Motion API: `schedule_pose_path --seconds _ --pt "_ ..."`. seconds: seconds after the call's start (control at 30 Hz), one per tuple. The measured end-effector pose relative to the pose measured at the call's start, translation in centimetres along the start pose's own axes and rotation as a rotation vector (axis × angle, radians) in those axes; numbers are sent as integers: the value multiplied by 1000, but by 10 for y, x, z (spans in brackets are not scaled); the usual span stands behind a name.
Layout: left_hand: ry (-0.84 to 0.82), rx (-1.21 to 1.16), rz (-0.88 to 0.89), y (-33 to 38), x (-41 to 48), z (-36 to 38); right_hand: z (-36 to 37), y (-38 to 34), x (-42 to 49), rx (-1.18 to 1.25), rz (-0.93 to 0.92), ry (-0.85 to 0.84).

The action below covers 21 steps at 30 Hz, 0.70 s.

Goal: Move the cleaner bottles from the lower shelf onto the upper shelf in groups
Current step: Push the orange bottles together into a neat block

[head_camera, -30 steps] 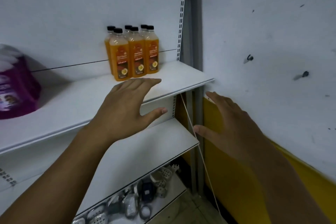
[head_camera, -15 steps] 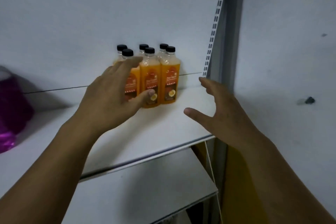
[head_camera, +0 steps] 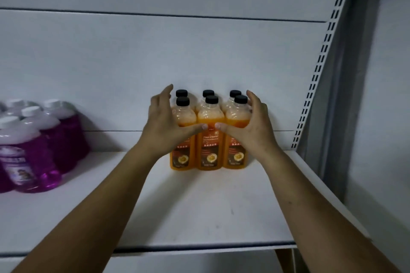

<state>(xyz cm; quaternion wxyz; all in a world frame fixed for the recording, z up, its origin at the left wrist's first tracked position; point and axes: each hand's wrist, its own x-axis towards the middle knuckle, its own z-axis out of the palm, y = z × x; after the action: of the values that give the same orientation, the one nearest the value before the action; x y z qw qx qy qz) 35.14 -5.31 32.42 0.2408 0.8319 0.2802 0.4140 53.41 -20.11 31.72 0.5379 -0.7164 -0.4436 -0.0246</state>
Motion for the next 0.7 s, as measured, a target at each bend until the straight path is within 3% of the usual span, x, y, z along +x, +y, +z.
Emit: schedule_pose_path --seconds 0.2,0.4,0.7 --pt "120 -79 12 -17 -14 25 16 35 -9 220 15 7" --pt "87 -155 -27 -33 -20 34 11 55 -7 113 80 -174" --pt "96 -114 -1 -39 -15 37 17 57 -10 20 125 -127"
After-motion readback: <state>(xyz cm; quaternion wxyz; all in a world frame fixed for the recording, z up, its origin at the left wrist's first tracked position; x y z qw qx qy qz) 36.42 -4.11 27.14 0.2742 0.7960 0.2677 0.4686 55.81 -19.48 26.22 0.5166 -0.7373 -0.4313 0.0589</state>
